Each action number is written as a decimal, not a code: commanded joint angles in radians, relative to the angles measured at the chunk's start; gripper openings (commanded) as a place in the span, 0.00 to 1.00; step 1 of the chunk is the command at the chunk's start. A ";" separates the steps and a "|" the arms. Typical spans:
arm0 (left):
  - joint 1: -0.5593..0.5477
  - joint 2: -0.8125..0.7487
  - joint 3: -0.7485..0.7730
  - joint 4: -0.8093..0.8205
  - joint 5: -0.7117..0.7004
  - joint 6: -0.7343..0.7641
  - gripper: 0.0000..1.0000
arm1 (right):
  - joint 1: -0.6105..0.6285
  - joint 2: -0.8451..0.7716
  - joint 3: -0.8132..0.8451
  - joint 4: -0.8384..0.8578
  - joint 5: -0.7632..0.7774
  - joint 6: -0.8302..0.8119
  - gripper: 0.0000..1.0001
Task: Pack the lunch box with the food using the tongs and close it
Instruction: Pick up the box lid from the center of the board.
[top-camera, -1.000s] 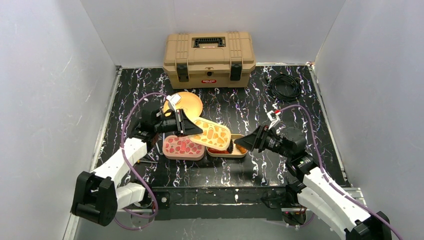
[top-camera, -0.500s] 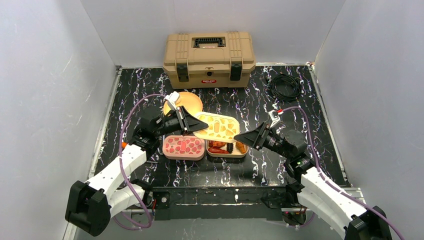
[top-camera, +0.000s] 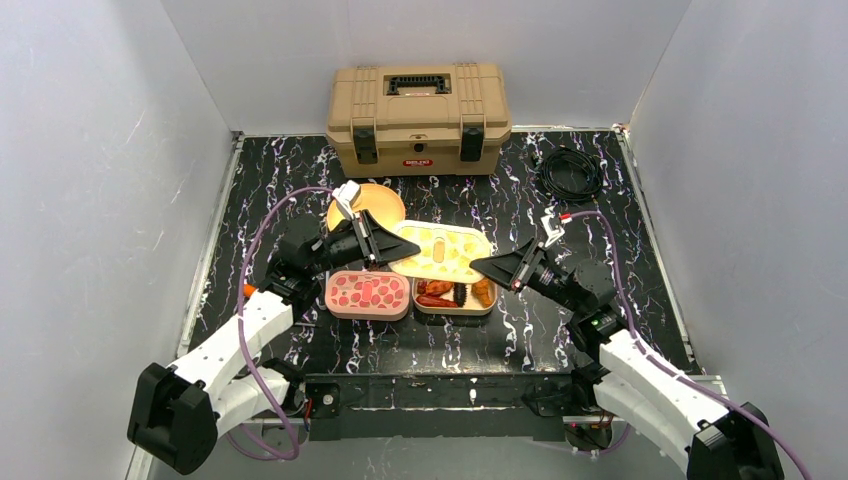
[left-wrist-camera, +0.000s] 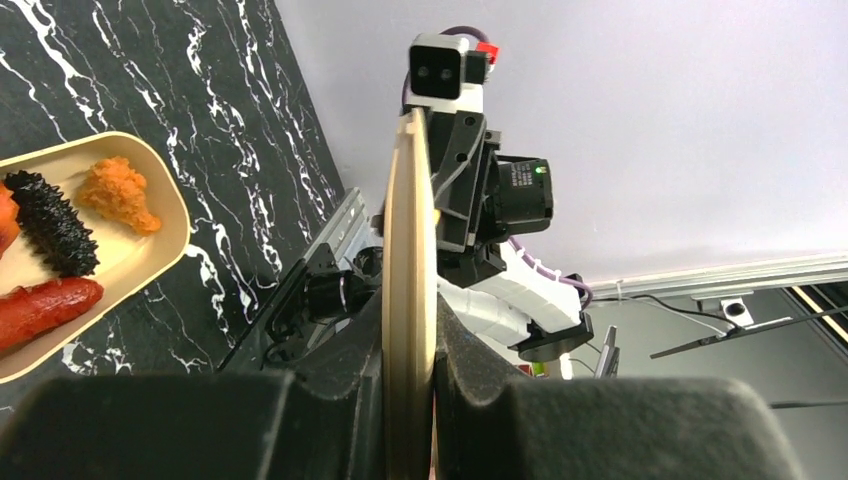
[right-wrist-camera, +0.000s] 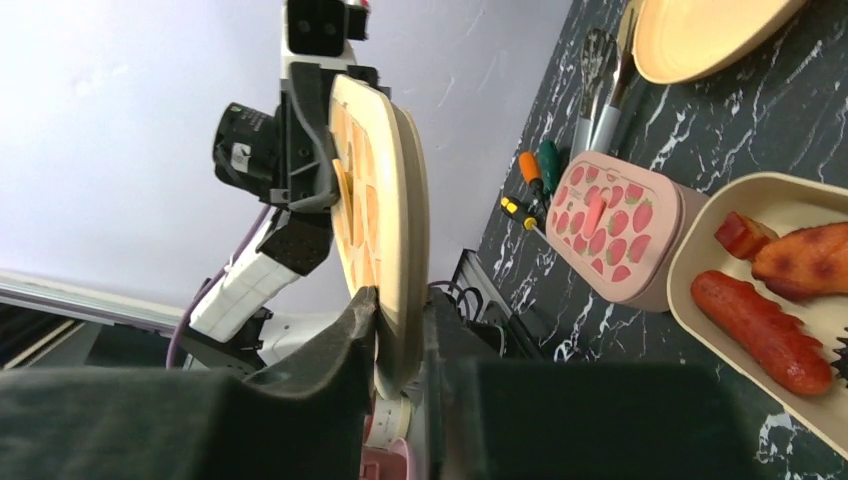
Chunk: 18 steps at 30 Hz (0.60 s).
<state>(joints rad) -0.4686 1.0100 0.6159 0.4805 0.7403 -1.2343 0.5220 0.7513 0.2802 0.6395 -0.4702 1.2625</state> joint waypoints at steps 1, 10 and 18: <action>-0.007 -0.003 -0.030 0.021 0.028 0.010 0.04 | 0.000 -0.045 0.048 0.019 0.059 0.031 0.11; 0.113 0.007 -0.132 -0.089 0.090 0.085 0.98 | -0.036 -0.062 0.110 -0.432 0.120 -0.152 0.01; 0.137 -0.091 0.010 -0.646 -0.104 0.489 0.98 | -0.083 0.026 0.144 -0.548 0.074 -0.257 0.01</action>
<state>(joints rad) -0.3302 0.9676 0.5156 0.1326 0.7185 -0.9874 0.4515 0.7559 0.3584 0.1581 -0.3840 1.0878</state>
